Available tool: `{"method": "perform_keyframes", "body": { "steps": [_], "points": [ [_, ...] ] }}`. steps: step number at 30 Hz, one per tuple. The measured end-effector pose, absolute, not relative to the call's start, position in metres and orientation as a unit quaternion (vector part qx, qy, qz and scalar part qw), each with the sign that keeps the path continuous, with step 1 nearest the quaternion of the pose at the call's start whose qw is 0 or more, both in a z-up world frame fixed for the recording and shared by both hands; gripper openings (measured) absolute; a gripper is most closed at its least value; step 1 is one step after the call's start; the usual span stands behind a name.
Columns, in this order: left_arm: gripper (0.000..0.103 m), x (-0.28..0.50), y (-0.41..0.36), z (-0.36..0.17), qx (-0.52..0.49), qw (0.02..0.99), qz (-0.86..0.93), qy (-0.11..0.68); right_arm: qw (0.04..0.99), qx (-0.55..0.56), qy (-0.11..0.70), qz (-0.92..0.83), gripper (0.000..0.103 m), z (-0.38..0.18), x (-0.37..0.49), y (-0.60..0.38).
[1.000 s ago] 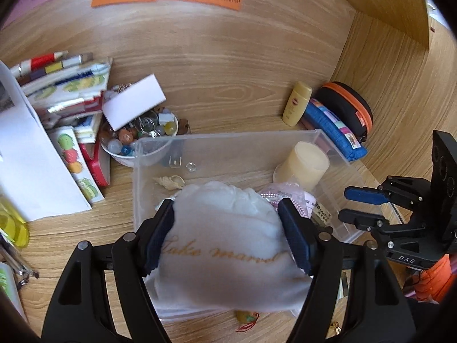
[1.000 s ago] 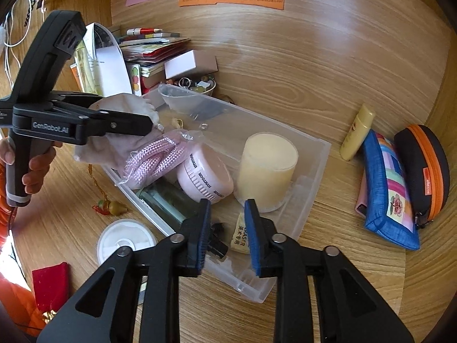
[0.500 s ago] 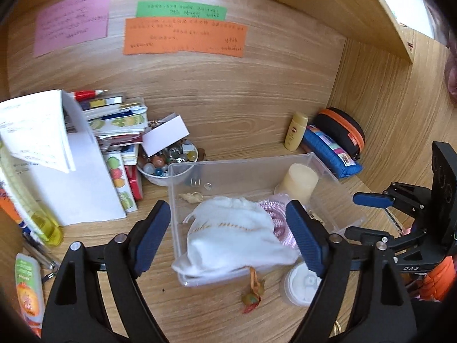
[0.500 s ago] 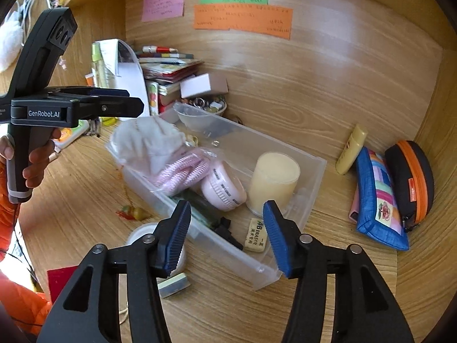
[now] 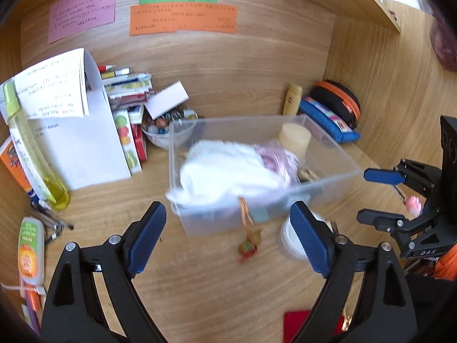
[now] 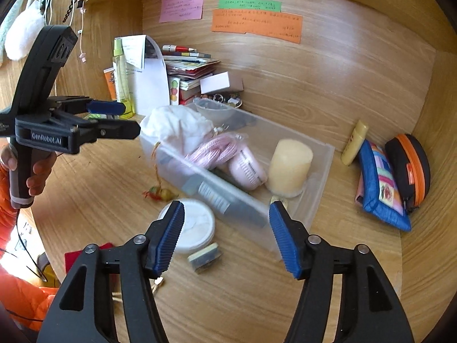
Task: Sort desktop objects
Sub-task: 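Move both open grippers back toward the red felt pouch, then grasp the red velvet pouch with the left gripper while the right grasps the small green-labelled box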
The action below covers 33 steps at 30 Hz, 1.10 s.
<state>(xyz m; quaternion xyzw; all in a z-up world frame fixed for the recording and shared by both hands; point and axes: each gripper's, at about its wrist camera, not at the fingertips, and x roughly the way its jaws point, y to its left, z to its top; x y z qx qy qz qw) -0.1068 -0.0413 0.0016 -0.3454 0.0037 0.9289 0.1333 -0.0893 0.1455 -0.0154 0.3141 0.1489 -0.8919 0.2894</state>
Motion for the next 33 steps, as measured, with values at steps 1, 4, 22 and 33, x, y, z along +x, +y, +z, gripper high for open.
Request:
{"method": "perform_keyframes", "body": {
  "steps": [1, 4, 22, 33],
  "points": [
    [0.089, -0.103, -0.039, -0.001, -0.347, 0.134, 0.928, 0.005, 0.289, 0.316, 0.146, -0.892, 0.062, -0.018, -0.085, 0.147],
    [0.090, -0.087, -0.032, -0.010, -0.355, 0.143, 0.924, 0.004, 0.287, 0.319, 0.143, -0.892, 0.065, -0.024, -0.076, 0.153],
    [0.096, -0.008, 0.016, -0.063, -0.412, 0.215, 0.886, -0.009, 0.287, 0.355, 0.141, -0.878, 0.066, -0.061, -0.051, 0.166],
    [0.096, -0.007, 0.025, -0.077, -0.435, 0.217, 0.874, 0.001, 0.296, 0.367, 0.161, -0.867, 0.066, -0.072, -0.067, 0.154]
  ]
}}
